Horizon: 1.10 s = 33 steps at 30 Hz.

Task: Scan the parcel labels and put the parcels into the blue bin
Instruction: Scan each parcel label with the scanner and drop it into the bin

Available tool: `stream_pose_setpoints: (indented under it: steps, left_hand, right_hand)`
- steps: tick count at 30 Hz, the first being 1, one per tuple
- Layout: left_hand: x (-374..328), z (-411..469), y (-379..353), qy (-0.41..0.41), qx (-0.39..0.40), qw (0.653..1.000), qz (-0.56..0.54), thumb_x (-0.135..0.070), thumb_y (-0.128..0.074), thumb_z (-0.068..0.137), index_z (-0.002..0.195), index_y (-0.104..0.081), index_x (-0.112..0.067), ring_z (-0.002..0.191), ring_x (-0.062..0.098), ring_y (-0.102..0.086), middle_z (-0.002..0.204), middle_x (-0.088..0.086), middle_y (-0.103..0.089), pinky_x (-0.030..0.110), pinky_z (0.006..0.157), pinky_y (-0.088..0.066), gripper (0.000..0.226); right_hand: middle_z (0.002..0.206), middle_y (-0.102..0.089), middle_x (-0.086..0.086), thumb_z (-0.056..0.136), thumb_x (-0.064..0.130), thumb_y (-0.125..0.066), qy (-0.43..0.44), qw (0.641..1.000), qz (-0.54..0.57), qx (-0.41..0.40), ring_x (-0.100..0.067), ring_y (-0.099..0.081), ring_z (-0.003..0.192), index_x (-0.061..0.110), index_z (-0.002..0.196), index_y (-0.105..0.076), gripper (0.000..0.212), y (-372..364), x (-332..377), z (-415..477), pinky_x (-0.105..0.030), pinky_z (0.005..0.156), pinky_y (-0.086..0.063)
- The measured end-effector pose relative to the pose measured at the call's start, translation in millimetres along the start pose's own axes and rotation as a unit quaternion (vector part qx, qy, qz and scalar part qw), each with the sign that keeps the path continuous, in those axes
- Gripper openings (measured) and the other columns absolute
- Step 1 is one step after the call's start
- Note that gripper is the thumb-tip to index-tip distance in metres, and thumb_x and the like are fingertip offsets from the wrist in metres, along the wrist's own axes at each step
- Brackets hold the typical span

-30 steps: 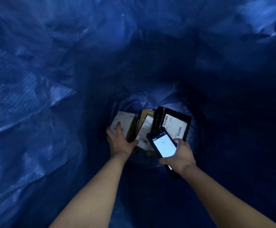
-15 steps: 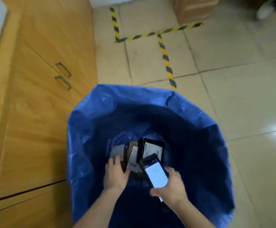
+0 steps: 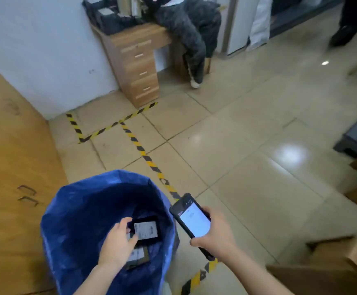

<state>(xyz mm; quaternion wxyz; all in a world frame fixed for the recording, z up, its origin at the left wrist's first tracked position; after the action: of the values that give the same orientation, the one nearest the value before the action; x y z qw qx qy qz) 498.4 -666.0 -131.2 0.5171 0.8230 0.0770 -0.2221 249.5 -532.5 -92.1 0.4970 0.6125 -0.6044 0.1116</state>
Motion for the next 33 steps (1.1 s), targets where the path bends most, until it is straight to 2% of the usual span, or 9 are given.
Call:
stream_pose_setpoints:
  steps: [2,6,11,17,20,23,26,29,33]
  left_hand:
    - [-56.4,-19.7,-3.8,-0.052,-0.004,0.999,-0.003,-0.027,-0.064,0.091,0.135,-0.044,-0.027,0.096,0.007,-0.053,0.108,-0.009,-0.055,0.025,0.079,-0.046,0.049]
    - [-177.6,-72.7,-29.8,-0.153,0.006,0.988,-0.028,-0.024,-0.066,0.089,0.128,-0.05,-0.027,0.093,0.011,-0.057,0.106,-0.009,-0.059,0.032,0.081,-0.051,0.042]
    - [-322.0,-151.3,-100.6,-0.266,0.049,0.962,-0.038,-0.018,-0.069,0.087,0.134,-0.049,-0.024,0.099,0.009,-0.057,0.105,-0.007,-0.06,0.025,0.089,-0.044,0.052]
    - [-456.9,-257.0,-196.4,-0.419,0.182,0.89,-0.011,-0.018,-0.075,0.081,0.127,-0.055,-0.02,0.095,0.005,-0.057,0.096,-0.01,-0.06,0.009,0.077,-0.036,0.051]
    - [-504.9,-298.2,-237.8,-0.47,0.23,0.851,0.039,-0.023,-0.076,0.078,0.13,-0.05,-0.026,0.101,0.005,-0.054,0.101,-0.012,-0.055,0.015,0.083,-0.037,0.058]
    - [-546.6,-332.0,-275.8,-0.505,0.271,0.816,0.073,-0.031,-0.074,0.08,0.133,-0.044,-0.033,0.104,0.002,-0.05,0.112,-0.012,-0.049,0.014,0.084,-0.035,0.061]
    - [-586.2,-356.1,-312.9,-0.531,0.302,0.789,0.07,-0.031,-0.078,0.078,0.135,-0.044,-0.033,0.115,0.004,-0.049,0.121,-0.013,-0.047,0.015,0.094,-0.037,0.067]
    - [-624.5,-368.9,-346.0,-0.562,0.311,0.762,0.082,-0.034,-0.081,0.074,0.139,-0.04,-0.031,0.126,0.007,-0.043,0.136,-0.014,-0.041,0.023,0.104,-0.037,0.077]
    - [-673.6,-374.0,-382.7,-0.608,0.319,0.716,0.124,-0.034,-0.083,0.068,0.146,-0.029,-0.028,0.137,0.012,-0.03,0.15,-0.014,-0.026,0.026,0.112,-0.03,0.095]
  right_hand:
    - [0.113,-0.046,0.01,0.046,0.028,-0.075,-0.001,0.999,0.012,-0.04,-0.005,-0.053,0.091,0.03,0.124,-0.047,0.083,59.6,-19.8,-31.1,-0.024,0.061,-0.05]
    - [0.116,-0.045,0.007,0.049,0.026,-0.079,-0.019,0.992,0.011,-0.122,-0.017,-0.054,0.101,0.029,0.127,-0.046,0.085,174.7,-73.7,-102.3,-0.041,0.086,-0.052]
    - [0.113,-0.043,0.01,0.048,0.033,-0.08,-0.047,0.971,0.02,-0.235,-0.009,-0.051,0.097,0.031,0.122,-0.042,0.084,290.0,-157.6,-198.3,-0.037,0.086,-0.052]
    - [0.105,-0.038,0.016,0.047,0.044,-0.082,-0.149,0.922,0.032,-0.357,-0.006,-0.047,0.097,0.037,0.117,-0.035,0.084,368.8,-259.4,-317.0,-0.033,0.085,-0.053]
    - [0.115,-0.043,0.012,0.048,0.045,-0.083,-0.209,0.888,0.053,-0.406,-0.006,-0.047,0.103,0.033,0.124,-0.036,0.09,388.9,-301.3,-371.5,-0.035,0.088,-0.052]
    - [0.118,-0.043,0.009,0.051,0.042,-0.084,-0.272,0.857,0.07,-0.432,-0.008,-0.047,0.107,0.029,0.13,-0.036,0.093,400.6,-335.2,-416.0,-0.037,0.091,-0.051]
    - [0.119,-0.043,0.009,0.053,0.042,-0.083,-0.317,0.835,0.074,-0.443,-0.01,-0.047,0.108,0.027,0.131,-0.036,0.092,413.2,-361.6,-445.8,-0.041,0.093,-0.049]
    - [0.121,-0.043,0.009,0.055,0.04,-0.08,-0.341,0.829,0.06,-0.439,-0.012,-0.048,0.109,0.029,0.134,-0.035,0.092,431.7,-381.6,-459.1,-0.039,0.095,-0.047]
    - [0.11,-0.035,0.013,0.057,0.04,-0.077,-0.37,0.838,0.018,-0.401,-0.008,-0.042,0.098,0.03,0.135,-0.033,0.09,465.1,-402.9,-458.8,-0.038,0.098,-0.04]
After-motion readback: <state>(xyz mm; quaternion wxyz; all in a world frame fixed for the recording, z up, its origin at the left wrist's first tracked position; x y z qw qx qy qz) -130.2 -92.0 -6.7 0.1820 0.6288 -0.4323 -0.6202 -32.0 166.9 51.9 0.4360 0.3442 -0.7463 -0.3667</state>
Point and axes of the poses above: each hand's wrist, its own z-axis towards the middle knuckle, its own y-axis out of the back of the hand, x = y × z, the point moved 3 cm from there along z, towards the middle knuckle
